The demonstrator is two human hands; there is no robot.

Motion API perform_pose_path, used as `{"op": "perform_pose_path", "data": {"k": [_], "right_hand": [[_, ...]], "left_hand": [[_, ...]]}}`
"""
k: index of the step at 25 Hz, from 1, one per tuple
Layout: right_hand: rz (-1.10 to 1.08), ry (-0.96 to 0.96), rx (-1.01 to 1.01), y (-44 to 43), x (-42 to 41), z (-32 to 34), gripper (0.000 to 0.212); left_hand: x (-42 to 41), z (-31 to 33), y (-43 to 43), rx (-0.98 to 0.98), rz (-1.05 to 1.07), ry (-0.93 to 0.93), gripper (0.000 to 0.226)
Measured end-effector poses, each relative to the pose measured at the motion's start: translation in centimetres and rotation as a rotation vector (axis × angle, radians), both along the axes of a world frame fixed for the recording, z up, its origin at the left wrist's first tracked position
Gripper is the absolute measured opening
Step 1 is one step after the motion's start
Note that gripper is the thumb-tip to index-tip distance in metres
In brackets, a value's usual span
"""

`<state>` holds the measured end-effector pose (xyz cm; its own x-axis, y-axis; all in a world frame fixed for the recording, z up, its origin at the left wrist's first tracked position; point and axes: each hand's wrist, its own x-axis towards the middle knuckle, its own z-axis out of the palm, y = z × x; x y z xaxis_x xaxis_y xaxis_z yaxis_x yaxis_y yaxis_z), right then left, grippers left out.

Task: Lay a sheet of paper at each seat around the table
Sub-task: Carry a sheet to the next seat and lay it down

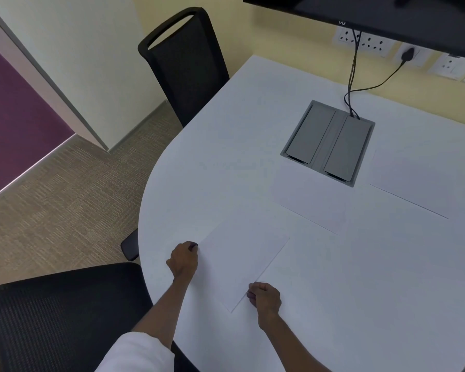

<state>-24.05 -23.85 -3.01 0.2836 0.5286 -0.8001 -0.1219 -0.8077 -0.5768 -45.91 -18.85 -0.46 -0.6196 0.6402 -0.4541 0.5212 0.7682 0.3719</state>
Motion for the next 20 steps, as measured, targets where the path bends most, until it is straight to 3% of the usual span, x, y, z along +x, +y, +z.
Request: {"op": "perform_pose_path", "data": {"k": [20], "right_hand": [[-0.056, -0.084, -0.019, 0.91, -0.67, 0.02, 0.007]], "left_hand": [[0.17, -0.85, 0.66, 0.07, -0.011, -0.092, 0.029]]}}
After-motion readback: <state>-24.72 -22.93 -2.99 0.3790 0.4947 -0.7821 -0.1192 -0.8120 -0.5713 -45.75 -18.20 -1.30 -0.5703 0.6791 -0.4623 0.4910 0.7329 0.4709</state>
